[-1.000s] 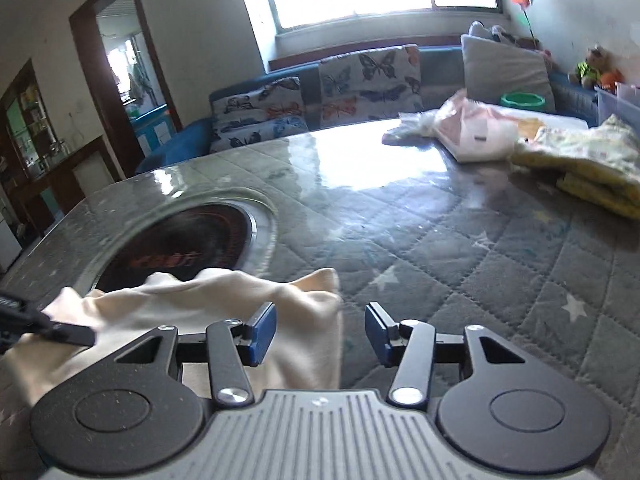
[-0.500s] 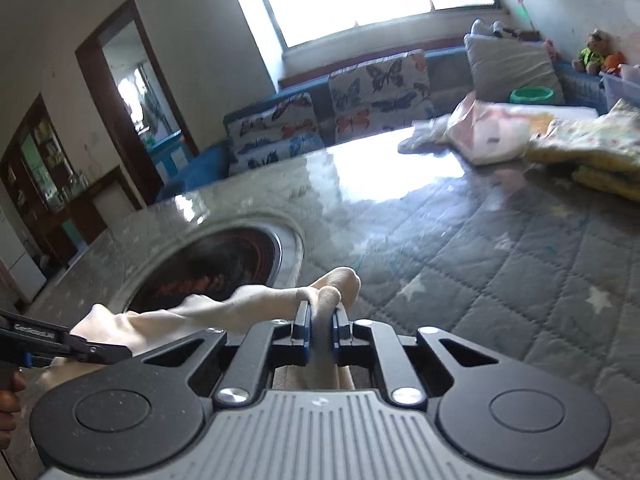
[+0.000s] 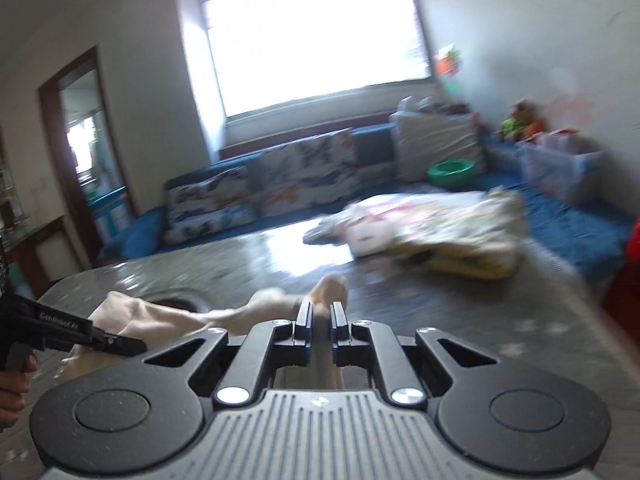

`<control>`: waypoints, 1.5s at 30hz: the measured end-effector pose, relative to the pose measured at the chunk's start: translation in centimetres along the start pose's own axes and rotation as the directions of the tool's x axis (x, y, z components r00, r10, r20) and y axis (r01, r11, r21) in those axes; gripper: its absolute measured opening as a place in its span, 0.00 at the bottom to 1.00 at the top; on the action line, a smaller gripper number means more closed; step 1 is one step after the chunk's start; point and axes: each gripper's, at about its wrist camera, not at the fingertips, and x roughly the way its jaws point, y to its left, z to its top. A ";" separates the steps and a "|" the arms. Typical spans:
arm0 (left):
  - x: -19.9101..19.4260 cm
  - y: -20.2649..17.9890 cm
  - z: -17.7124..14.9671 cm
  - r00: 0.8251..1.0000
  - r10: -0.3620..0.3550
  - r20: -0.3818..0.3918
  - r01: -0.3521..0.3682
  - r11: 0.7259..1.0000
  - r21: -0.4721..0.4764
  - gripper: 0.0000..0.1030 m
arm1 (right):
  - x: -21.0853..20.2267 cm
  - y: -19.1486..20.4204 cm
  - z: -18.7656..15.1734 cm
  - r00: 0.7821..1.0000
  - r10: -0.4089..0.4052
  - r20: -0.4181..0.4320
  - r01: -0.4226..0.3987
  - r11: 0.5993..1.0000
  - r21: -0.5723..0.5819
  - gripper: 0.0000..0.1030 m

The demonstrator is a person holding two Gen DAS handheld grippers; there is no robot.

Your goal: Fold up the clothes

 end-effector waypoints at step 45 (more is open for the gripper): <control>7.6 -6.5 -1.9 0.996 0.027 -0.080 -0.007 0.973 0.232 0.45 | -1.6 -8.9 -6.2 0.961 -0.244 -0.130 0.260 0.958 0.124 0.16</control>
